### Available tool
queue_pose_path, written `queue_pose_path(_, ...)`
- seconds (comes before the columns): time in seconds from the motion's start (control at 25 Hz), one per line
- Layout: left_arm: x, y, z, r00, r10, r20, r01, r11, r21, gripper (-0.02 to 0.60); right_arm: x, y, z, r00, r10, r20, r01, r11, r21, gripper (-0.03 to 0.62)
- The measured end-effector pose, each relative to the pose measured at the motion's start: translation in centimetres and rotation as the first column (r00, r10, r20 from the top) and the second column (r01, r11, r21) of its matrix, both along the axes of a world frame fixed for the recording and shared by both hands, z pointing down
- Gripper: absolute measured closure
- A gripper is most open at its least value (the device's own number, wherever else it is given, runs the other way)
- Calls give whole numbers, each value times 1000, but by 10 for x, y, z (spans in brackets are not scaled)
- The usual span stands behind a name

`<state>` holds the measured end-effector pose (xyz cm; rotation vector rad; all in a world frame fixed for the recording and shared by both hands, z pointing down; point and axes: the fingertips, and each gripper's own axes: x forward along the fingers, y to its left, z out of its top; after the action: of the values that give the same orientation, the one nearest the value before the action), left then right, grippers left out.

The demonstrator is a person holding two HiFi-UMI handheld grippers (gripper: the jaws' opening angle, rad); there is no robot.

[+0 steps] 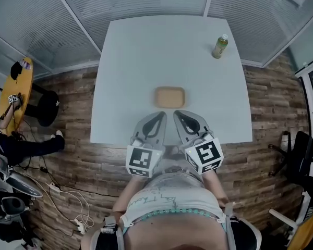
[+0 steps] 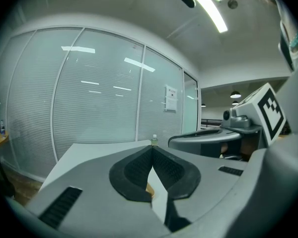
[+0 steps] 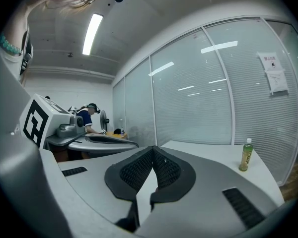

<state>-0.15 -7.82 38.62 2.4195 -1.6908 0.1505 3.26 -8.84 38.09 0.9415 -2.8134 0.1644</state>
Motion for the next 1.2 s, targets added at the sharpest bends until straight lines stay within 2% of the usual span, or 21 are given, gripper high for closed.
queue_pose_path(0.24,-12,-19,3,999,21,28,-21,1000,0,578,-9,-19,4,999,31,-21,-31,1000,-1,594)
queue_pose_path(0.6,-33,-57,4,993,121,-14,-122,992,-19,578,-32,-52,0,994,108,-32,-108,994,3,594)
queue_pose_path(0.76,-40,-69,11,985,171,0,-171,985,-30,580,-43,-62,6,988,147,-38,-148,989,-10,594)
queue_pose_path(0.84,-42,-73,16,980,196,-20,-197,980,-38,578,-48,-65,9,987,156,-47,-157,988,-10,594)
queue_pose_path(1.08,-65,-85,28,969,240,-54,-242,969,-40,578,-68,-76,18,977,208,-56,-208,978,-5,594)
queue_pose_path(1.2,-73,-88,32,966,255,-47,-257,965,-51,579,-70,-79,25,968,241,-64,-243,970,-21,594)
